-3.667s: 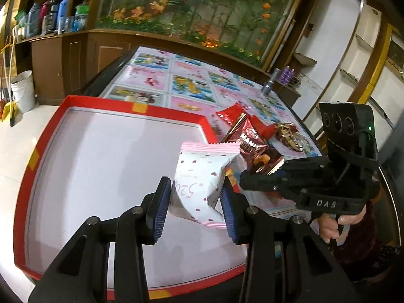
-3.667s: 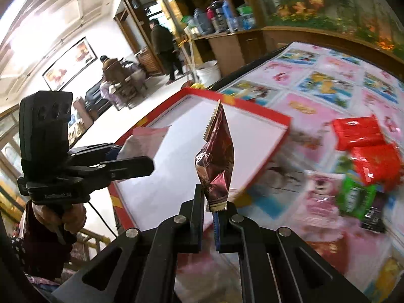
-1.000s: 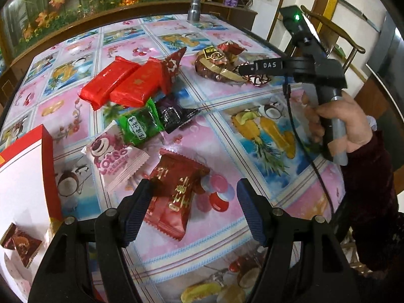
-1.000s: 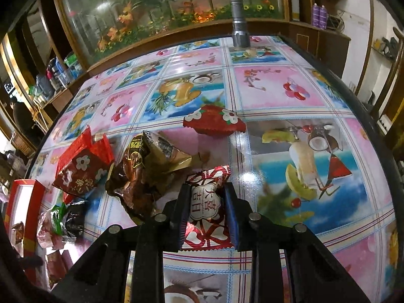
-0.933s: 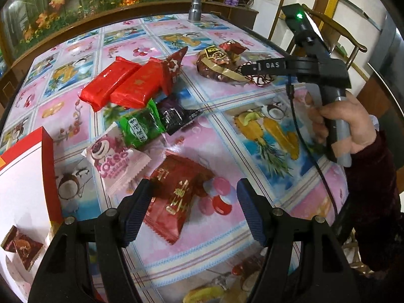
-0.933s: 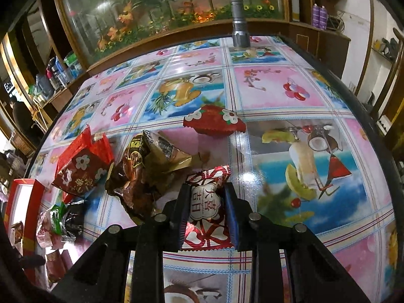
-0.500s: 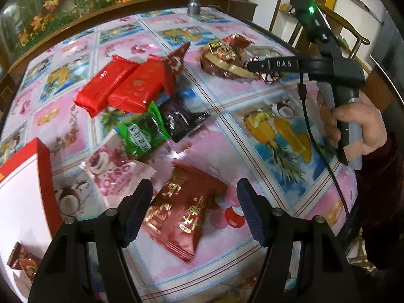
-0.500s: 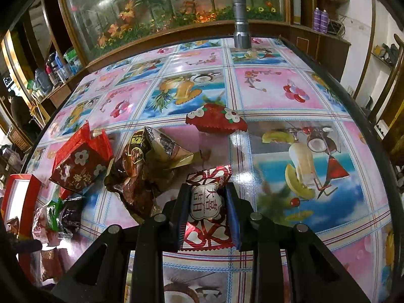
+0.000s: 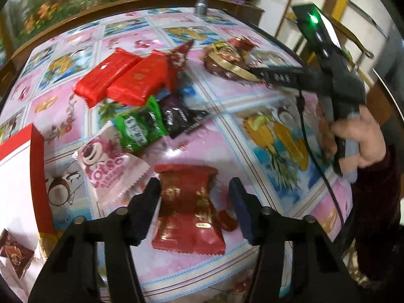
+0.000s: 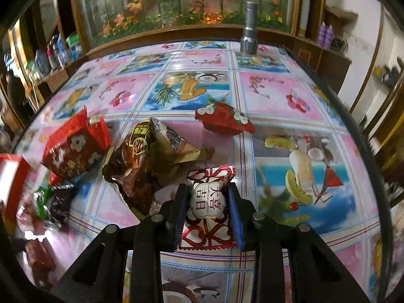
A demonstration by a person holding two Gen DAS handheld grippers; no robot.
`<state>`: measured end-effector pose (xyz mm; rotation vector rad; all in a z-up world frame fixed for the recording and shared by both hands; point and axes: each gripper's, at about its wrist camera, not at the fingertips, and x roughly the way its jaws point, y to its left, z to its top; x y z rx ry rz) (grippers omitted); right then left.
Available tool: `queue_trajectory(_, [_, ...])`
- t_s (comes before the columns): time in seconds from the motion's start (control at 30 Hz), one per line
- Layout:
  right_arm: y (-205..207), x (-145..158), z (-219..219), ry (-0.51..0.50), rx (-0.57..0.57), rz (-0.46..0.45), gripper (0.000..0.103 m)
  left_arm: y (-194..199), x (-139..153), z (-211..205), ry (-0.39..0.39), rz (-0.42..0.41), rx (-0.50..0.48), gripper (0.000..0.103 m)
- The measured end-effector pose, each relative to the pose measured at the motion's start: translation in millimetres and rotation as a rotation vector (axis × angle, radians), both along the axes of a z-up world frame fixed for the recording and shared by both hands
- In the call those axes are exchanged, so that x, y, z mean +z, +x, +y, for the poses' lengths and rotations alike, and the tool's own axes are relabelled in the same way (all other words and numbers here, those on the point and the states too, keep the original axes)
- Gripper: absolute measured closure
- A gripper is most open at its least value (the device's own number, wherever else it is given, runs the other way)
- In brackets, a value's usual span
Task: Organize snacks
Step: 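Grasp red gold-print pack with left gripper while right gripper grasps red-and-white candy, then carry red pack with left and red-and-white candy with right into tray, release both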
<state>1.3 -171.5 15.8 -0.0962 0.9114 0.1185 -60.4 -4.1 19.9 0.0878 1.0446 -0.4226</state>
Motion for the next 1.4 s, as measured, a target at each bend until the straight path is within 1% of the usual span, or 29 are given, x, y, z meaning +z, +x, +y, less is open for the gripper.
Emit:
queue_trajectory(0.13, [-0.3, -0.5, 1.7, -0.01, 0.004, -0.002, 0.071, -1.3, -1.1, -2.8, 0.041, -0.028, 0.005, 0.064])
queue_trajectory(0.17, [-0.3, -0.6, 2.3, -0.013, 0.004, -0.002, 0.072, -2.3, -1.1, -3.5, 0.046, -0.032, 0.004, 0.065])
queue_trajectory(0.33, [-0.4, 0.0, -1.8, 0.013, -0.006, 0.005, 0.074, -9.7, -0.3, -1.2, 0.016, -0.032, 0.012, 0.066])
queue_trajectory(0.4, [-0.2, 0.5, -5.6, 0.036, -0.009, 0.009, 0.076, -11.9, 0.0, 1.4, -0.007, -0.028, 0.022, 0.067])
queue_trajectory(0.47, [2.1, 1.8, -14.9, 0.119, -0.011, 0.027, 0.077, -13.4, 1.2, 4.4, -0.038, -0.021, 0.024, 0.068])
queue_trajectory(0.6, [5.8, 3.7, -38.7, 0.301, -0.035, 0.058, 0.077, -16.9, 3.8, 7.1, -0.064, -0.022, 0.026, 0.068])
queue_trajectory(0.7, [5.7, 8.5, -54.6, 0.45, -0.037, 0.051, 0.077, -18.4, 5.9, 12.6, -0.102, -0.022, 0.035, 0.068])
queue_trajectory(0.73, [6.0, 9.1, -57.2, 0.481, -0.039, 0.049, 0.077, -19.3, 7.0, 14.0, -0.11, -0.026, 0.037, 0.068])
queue_trajectory(0.8, [8.3, 8.3, -61.7, 0.545, -0.037, 0.057, 0.077, -20.9, 6.3, 12.7, -0.098, -0.025, 0.018, 0.068])
queue_trajectory(0.87, [9.6, 7.5, -61.2, 0.555, -0.04, 0.06, 0.077, -22.1, 3.2, 10.4, -0.058, -0.03, 0.025, 0.068])
queue_trajectory(0.97, [7.4, 10.4, -60.6, 0.562, -0.039, 0.04, 0.077, -22.1, 0.3, 10.8, -0.063, -0.027, 0.024, 0.067])
queue_trajectory(1.03, [6.2, 12.4, -60.6, 0.56, -0.039, 0.027, 0.077, -21.8, -1.0, 8.9, -0.053, -0.028, 0.021, 0.065])
queue_trajectory(1.13, [6.9, 11.1, -61.1, 0.552, -0.046, 0.033, 0.077, -25.1, -2.3, -0.1, 0.005, -0.061, 0.008, 0.061])
queue_trajectory(1.2, [7.6, 10.6, -61.6, 0.549, -0.049, 0.034, 0.077, -27.7, -3.3, -5.3, 0.029, -0.078, -0.003, 0.056])
queue_trajectory(1.27, [6.7, 11.1, -62.9, 0.554, -0.05, 0.028, 0.077, -29.3, -3.8, -8.1, 0.051, -0.092, -0.006, 0.056])
queue_trajectory(1.3, [6.5, 11.5, -63.1, 0.555, -0.051, 0.024, 0.077, -30.0, -3.8, -7.5, 0.049, -0.094, -0.003, 0.057])
queue_trajectory(1.37, [5.6, 12.0, -63.4, 0.556, -0.051, 0.019, 0.077, -29.6, -2.6, -2.0, 0.02, -0.088, 0.009, 0.065])
queue_trajectory(1.4, [5.6, 12.1, -63.3, 0.559, -0.05, 0.018, 0.077, -29.7, -2.3, 0.6, 0.012, -0.086, 0.011, 0.066])
